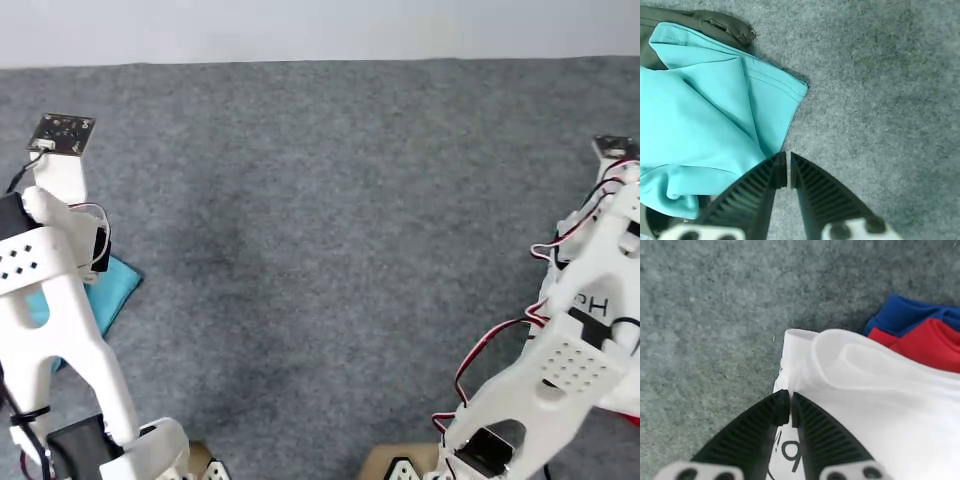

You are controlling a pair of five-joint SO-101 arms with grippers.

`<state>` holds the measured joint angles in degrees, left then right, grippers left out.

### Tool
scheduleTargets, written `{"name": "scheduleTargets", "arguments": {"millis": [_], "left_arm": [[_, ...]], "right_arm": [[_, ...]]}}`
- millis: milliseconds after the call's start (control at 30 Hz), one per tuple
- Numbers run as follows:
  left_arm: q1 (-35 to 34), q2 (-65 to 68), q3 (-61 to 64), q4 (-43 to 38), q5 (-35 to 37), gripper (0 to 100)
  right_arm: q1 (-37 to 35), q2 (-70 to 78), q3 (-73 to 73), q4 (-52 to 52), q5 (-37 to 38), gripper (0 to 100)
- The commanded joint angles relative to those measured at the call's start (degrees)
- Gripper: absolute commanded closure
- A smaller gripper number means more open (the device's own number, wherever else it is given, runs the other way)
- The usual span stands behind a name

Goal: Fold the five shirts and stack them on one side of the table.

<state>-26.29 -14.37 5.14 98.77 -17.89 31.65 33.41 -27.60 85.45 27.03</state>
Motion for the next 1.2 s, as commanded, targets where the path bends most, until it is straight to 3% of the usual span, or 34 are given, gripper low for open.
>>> {"name": "scheduleTargets", "arguments": {"millis": [0, 167, 500, 767, 1033, 1167], "left_arm": [[0.1, -1.8, -0.2, 0.3, 0.0, 98], [0.1, -1.8, -0.2, 0.4, 0.0, 98], [0.2, -2.2, 3.3, 0.4, 0.0, 98], [0.1, -2.3, 3.5, 0.4, 0.0, 98], [0.3, -2.3, 3.5, 0.1, 0.0, 98], [0.2, -2.3, 3.5, 0.1, 0.0, 98]], "right_arm": [[-1.1, -0.6, -0.7, -0.2, 0.0, 98.9], [-2.0, -0.2, -0.6, -0.1, 3.9, 98.9], [-2.9, 0.7, -0.4, -1.7, 4.3, 98.2], [-2.3, -4.9, -0.7, 5.6, 3.9, 79.9], [-3.4, -13.0, -0.5, 10.9, 4.0, 81.4], [-3.1, -9.7, -0.3, 15.6, 4.1, 97.3]]}}
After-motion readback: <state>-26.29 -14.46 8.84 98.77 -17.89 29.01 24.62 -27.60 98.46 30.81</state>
